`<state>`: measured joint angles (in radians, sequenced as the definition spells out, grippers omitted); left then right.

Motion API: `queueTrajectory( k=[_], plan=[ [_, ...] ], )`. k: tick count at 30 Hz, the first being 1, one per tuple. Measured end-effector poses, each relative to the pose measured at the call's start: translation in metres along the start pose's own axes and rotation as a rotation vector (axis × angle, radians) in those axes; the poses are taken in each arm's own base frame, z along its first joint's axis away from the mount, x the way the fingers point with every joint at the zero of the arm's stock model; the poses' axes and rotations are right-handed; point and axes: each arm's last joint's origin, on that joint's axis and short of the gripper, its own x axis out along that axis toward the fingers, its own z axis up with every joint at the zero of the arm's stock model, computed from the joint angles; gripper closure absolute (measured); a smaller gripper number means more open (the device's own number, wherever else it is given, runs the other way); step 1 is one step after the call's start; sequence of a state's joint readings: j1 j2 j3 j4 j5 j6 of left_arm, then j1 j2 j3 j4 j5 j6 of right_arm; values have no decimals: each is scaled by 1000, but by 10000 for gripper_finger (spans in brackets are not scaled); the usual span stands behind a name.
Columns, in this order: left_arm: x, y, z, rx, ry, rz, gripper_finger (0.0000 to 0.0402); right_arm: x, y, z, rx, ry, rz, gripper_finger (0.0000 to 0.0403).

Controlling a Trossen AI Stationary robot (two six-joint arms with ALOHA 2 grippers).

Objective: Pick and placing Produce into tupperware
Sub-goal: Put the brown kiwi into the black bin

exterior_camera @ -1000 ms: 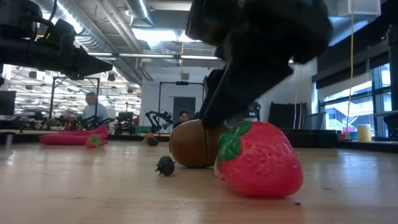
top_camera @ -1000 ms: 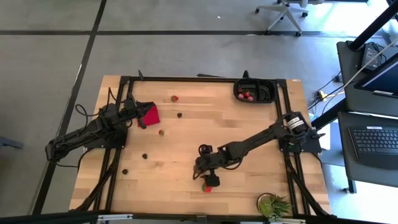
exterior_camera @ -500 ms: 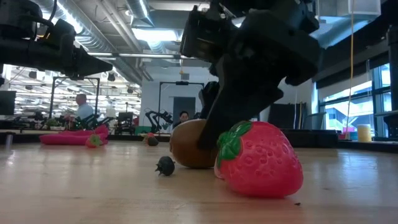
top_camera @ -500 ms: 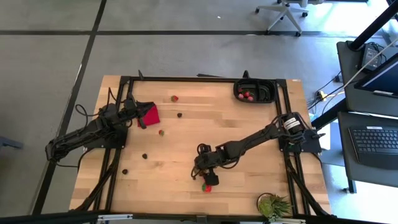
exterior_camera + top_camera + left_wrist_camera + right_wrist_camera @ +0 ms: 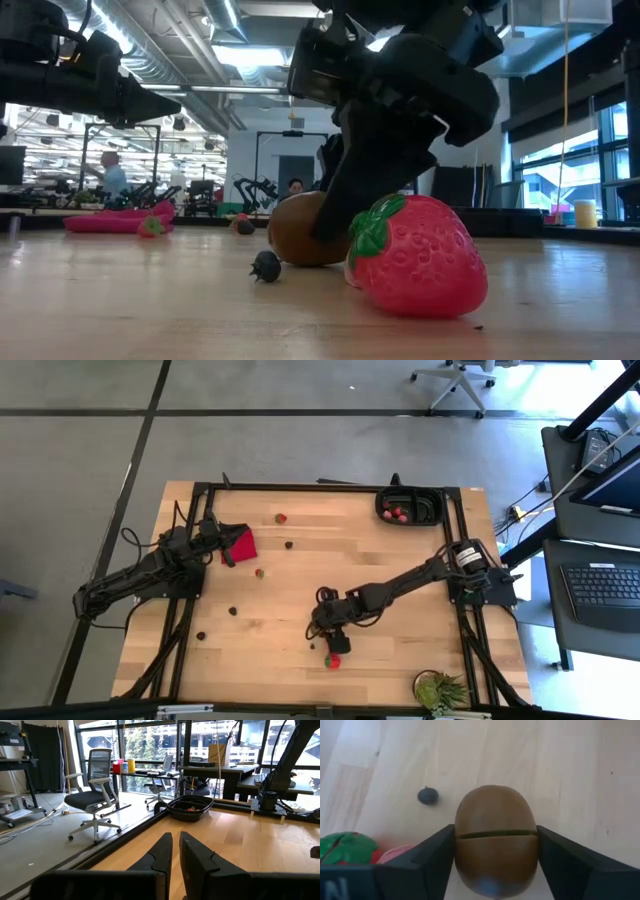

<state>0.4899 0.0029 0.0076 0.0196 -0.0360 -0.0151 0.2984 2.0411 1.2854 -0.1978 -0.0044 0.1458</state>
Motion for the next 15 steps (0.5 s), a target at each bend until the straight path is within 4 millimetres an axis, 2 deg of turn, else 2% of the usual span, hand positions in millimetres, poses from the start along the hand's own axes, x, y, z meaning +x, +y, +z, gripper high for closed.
queueTrajectory(
  k=[6,9,12,15],
  plan=[
    [0,0,0,0,0,0,374,0,-3,1,12,-2,-6,152],
    [0,0,0,0,1,0,374,-6,-13,4,50,-11,-18,152],
    [0,0,0,-1,3,0,374,-21,-32,10,105,-17,-48,152],
    [0,0,0,0,4,0,374,-47,-57,14,208,16,-93,152]
  ],
)
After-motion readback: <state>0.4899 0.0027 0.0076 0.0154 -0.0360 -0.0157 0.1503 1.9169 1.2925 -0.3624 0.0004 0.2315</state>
